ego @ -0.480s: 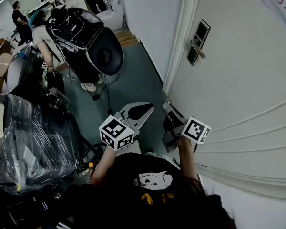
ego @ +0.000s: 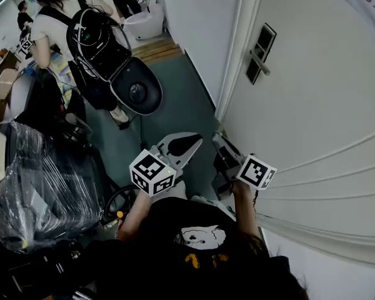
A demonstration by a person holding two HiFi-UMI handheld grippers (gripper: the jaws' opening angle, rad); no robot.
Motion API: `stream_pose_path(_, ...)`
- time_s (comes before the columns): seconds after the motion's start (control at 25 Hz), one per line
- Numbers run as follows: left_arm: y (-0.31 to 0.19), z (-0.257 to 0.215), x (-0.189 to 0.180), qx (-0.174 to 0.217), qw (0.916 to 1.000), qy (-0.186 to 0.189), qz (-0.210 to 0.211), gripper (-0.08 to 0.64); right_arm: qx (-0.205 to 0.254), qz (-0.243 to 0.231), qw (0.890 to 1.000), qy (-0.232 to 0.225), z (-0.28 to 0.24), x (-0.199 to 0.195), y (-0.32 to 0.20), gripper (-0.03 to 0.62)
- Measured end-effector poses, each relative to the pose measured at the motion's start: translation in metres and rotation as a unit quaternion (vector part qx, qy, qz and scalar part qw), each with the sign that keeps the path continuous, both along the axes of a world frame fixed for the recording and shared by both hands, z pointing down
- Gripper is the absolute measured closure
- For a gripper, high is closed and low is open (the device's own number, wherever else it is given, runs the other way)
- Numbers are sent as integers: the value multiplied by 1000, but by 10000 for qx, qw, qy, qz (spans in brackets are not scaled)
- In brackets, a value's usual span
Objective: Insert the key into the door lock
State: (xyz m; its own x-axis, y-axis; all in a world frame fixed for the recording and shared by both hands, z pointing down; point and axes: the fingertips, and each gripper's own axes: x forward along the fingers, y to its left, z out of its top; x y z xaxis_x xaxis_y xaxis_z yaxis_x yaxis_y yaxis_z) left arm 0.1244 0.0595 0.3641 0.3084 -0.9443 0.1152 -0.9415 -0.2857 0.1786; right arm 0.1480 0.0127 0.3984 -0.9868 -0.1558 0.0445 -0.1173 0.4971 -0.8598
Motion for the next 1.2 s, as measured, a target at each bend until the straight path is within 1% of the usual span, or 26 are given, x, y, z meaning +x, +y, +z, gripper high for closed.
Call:
stream_pose_path(0.16,-5,4,5,-61,10000,-24,69,534,-44,59,10000,26,6,8,-2,569)
stream_pose_path(0.36,-13,0,20,-30,9994,-77,324,535,-64,345,9994,-13,6,24,-15,569)
stream_pose_path(0.56,-18,5,18,-118,9991,-145,386,535,-111,408,9991,-43,9,21,-22,569)
stream_pose_path(0.76,-31,5,4,-100,9993,-101,350,534,-122,454,9989,-25,10,14,-37,569)
stream_pose_path(0.88,-40,9,-7,-126,9991,-21,402,534,-150,550,9984,46,16,7,-45,569)
stream_pose_path(1.04,-67,9,-26,-181,9983,108,544,534,-198,678,9973,178,14,-13,-73,569)
stream_pose_path(1.2,-83,30,-54,-303,9966,159,745,535,-328,849,9956,233,31,-40,-87,569)
